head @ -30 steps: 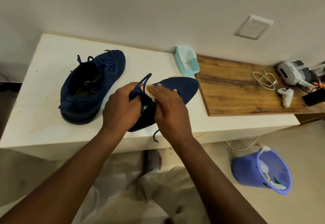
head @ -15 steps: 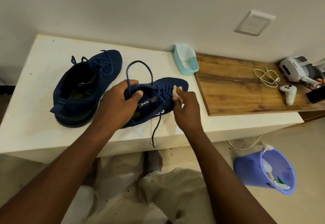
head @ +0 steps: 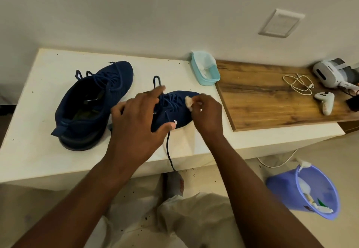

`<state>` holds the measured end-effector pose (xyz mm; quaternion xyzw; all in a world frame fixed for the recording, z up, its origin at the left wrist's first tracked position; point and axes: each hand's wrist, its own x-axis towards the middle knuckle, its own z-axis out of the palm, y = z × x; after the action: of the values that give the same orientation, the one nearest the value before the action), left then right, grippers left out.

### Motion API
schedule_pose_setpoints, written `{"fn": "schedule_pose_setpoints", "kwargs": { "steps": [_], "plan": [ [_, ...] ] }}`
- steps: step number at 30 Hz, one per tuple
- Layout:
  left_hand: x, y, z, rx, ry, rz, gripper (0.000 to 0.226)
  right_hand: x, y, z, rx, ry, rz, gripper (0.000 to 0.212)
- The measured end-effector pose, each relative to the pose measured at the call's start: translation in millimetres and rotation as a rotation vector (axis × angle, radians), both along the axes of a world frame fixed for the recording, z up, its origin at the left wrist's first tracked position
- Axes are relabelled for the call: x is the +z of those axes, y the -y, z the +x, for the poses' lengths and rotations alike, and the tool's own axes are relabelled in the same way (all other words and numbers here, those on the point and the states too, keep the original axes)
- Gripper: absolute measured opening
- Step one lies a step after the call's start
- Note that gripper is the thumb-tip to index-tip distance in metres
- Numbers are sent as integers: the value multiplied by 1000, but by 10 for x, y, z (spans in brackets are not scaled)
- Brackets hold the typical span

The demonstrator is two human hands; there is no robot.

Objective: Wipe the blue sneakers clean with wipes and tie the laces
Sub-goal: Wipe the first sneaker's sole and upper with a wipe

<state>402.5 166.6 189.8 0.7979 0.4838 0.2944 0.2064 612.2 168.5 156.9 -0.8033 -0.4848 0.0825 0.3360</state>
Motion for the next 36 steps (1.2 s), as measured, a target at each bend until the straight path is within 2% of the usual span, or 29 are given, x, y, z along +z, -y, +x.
{"fn": "schedule_pose_setpoints", "kwargs": {
  "steps": [2, 3, 6, 8, 13, 17, 22, 24, 26, 29, 31, 33, 36],
  "plan": [
    [-84, -10, -4, -12, -77, 71, 62, 60, -197, 99, -90, -8, -34, 21],
    [-125, -28, -11, -5, -81, 90, 55, 82, -283, 94, -68, 16, -64, 24],
    [-187, -73, -6, 30, -41, 72, 46, 113, -382, -138, 328, 213, -153, 27],
    [-203, -80, 4, 42, -45, 69, 47, 92, -372, -135, 447, 257, -184, 28],
    [-204, -76, -3, 40, -53, 88, 43, 75, -435, 198, 100, 190, -274, 28],
    [-189, -74, 8, 55, -65, 97, 36, 91, -173, -150, 220, 104, -260, 26],
    [-156, -58, 9, 46, -75, 54, 23, 214, 303, -548, 198, -331, -34, 23],
    [-129, -55, 5, 42, -68, 36, 18, 207, 427, -781, 281, -294, 89, 21],
    [-106, -63, -8, 45, -64, 4, 19, 149, 464, -823, 316, -157, 150, 21],
    [-96, -76, -23, 40, -70, -39, 22, 31, 369, -563, 243, 16, 95, 21],
    [-90, -81, -12, 37, -61, -58, 20, -12, 320, -372, 64, -44, 1, 22],
    [-86, -77, -4, 37, -57, -61, 19, -44, 308, -326, -59, -142, -12, 21],
    [-90, -86, -2, 43, -86, -45, 18, 24, 316, -628, 54, -344, 88, 14]
  ]
}}
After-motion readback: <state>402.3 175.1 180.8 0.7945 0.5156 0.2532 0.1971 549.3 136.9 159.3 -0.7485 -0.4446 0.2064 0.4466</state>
